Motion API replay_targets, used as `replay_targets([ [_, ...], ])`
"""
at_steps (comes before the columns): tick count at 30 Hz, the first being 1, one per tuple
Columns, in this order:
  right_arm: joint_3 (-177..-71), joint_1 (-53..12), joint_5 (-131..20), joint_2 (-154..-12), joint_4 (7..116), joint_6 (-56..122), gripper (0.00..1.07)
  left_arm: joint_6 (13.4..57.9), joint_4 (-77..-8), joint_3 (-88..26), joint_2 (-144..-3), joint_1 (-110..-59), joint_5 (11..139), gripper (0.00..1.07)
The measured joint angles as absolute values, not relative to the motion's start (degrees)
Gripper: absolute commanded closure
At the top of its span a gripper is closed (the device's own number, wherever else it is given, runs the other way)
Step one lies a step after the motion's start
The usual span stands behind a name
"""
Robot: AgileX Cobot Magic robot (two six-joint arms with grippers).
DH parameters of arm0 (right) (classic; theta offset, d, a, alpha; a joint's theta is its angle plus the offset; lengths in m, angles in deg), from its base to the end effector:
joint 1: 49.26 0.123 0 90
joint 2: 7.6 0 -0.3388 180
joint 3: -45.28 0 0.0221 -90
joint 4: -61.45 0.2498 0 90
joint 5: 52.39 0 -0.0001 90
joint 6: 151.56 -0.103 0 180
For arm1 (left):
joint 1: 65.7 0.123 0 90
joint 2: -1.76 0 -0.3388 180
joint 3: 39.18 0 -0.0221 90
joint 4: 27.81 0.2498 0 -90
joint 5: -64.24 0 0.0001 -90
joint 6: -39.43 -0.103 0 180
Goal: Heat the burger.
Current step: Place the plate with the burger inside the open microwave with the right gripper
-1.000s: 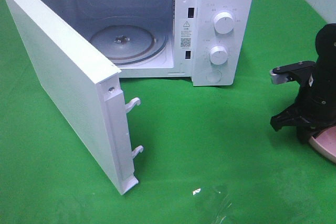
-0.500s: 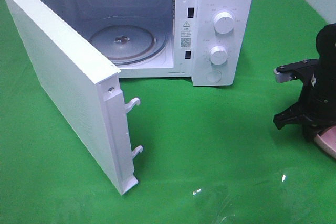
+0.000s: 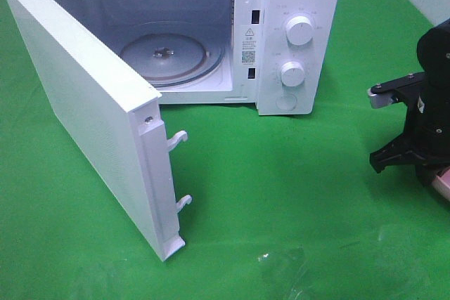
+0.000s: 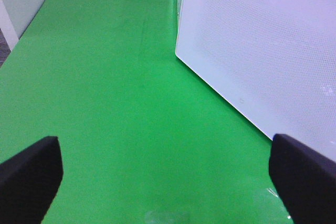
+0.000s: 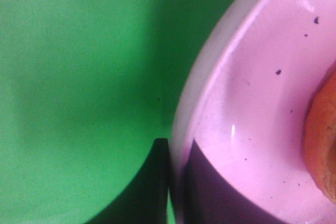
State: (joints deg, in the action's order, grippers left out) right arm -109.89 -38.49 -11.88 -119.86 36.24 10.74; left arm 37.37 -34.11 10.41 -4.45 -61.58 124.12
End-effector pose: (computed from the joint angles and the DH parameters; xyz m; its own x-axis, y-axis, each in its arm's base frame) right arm 0.3231 0.0324 0.1701 -0.9724 -0.2190 -0.0811 -0.1889 0.9417 -0.2785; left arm -0.0493 -0.0134 0.2741 -0.4300 -0.0503 -0.9014 0.0056 0.9983 -0.0584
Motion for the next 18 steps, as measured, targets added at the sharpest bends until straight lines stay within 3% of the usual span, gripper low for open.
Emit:
replay_targets([
  [18,-102.85,-30.07,-8.44,-109.37,30.33,2.37,1.07,37.37,-34.11,10.41,-4.45,-61.58,124.12,0.05],
])
